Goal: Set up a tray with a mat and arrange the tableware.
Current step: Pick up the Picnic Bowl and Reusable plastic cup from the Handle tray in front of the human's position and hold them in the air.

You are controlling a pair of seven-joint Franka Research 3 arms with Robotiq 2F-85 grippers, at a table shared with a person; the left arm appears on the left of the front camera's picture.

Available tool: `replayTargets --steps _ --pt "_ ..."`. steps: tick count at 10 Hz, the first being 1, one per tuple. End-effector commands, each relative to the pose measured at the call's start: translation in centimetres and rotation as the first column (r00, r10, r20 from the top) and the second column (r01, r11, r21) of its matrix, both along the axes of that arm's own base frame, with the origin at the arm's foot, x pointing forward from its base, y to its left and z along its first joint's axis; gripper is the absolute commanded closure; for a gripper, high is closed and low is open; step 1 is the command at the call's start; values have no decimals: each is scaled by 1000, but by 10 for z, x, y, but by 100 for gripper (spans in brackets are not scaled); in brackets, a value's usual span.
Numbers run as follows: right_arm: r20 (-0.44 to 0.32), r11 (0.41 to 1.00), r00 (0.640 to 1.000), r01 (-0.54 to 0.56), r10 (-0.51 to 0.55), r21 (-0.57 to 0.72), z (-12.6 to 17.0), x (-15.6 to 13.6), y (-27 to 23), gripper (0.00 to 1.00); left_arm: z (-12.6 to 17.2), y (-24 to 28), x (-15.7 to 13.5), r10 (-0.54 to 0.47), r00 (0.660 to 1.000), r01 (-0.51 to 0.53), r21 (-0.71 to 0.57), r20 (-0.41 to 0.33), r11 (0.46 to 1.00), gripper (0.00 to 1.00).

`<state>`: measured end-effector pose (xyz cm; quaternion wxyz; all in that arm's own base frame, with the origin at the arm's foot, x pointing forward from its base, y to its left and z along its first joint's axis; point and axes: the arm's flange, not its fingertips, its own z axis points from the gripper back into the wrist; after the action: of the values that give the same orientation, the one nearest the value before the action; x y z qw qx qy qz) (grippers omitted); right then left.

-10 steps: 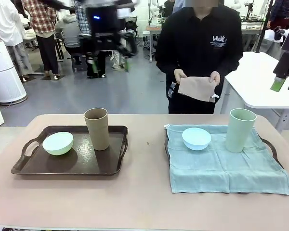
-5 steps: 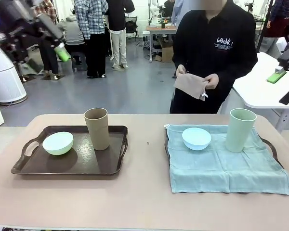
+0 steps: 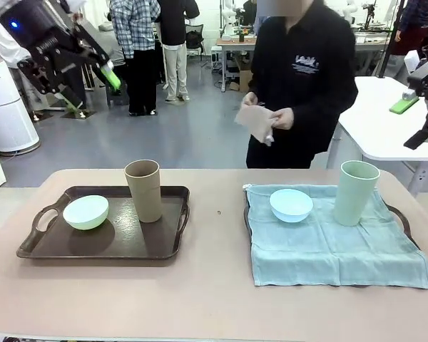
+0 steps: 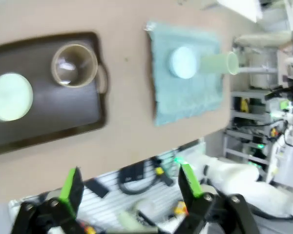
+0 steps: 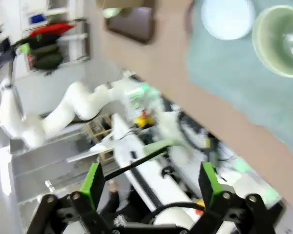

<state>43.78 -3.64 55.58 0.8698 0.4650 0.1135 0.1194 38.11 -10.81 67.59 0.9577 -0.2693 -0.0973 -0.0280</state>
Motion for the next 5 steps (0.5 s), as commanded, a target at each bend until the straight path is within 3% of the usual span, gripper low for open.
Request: replayTargets --steps 1,3,5 --pt "-94 971 995 59 -38 232 -35 -6 -27 0 -23 84 20 13 998 -32 -334 -60 942 0" --pt "-117 947 993 40 -3 319 -53 -10 -29 0 -71 141 41 -31 989 -47 -515 -142 856 0" --pt "-103 884 993 -10 65 467 -58 -15 -21 0 -117 166 33 -33 989 -65 -613 -147 787 0"
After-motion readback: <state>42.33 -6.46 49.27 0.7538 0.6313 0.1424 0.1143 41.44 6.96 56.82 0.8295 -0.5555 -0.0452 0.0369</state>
